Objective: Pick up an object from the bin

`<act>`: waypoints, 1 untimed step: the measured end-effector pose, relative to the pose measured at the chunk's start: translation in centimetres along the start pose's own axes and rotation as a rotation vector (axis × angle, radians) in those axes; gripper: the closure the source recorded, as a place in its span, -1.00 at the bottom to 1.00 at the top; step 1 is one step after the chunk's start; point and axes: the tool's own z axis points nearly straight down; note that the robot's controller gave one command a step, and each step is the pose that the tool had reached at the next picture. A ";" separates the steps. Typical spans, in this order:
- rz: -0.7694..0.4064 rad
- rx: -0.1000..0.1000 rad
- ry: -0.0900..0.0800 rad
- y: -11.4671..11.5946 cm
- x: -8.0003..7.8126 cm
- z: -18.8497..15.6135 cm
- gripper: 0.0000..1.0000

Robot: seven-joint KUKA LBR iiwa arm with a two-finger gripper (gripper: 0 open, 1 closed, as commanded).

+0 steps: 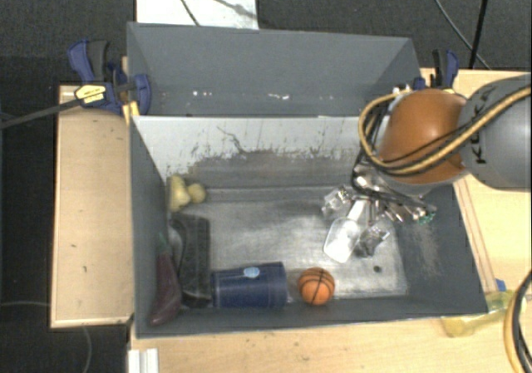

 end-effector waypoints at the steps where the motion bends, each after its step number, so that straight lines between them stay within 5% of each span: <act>1: -0.150 0.007 -0.008 0.2 -0.8 -0.2 1.00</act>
Offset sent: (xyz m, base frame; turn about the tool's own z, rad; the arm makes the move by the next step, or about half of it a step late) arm 0.0000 0.0000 0.0000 0.0000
